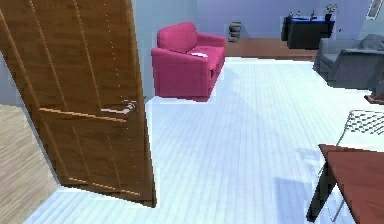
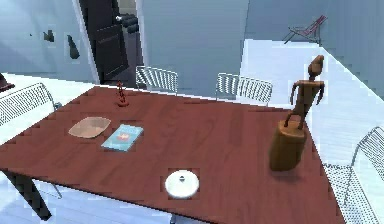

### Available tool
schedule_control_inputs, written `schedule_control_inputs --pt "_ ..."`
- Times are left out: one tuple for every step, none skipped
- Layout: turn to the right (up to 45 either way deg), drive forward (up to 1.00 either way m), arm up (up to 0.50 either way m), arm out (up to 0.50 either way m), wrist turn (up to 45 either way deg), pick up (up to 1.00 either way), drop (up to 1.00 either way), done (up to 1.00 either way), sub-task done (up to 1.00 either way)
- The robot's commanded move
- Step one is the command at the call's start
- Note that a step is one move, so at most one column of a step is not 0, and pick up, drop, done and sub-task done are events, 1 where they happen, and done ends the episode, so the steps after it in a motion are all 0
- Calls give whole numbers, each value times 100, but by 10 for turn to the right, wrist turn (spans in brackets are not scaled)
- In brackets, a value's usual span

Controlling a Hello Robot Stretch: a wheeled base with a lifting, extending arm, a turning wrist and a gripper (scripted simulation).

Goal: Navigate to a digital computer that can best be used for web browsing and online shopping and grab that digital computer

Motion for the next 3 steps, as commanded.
schedule_control_inputs --pt "0 0 8 0 0 0 0 0 0" --pt "0 0 0 50 0 0 0 0 0" --pt "0 0 0 0 450 0 0 0 0"
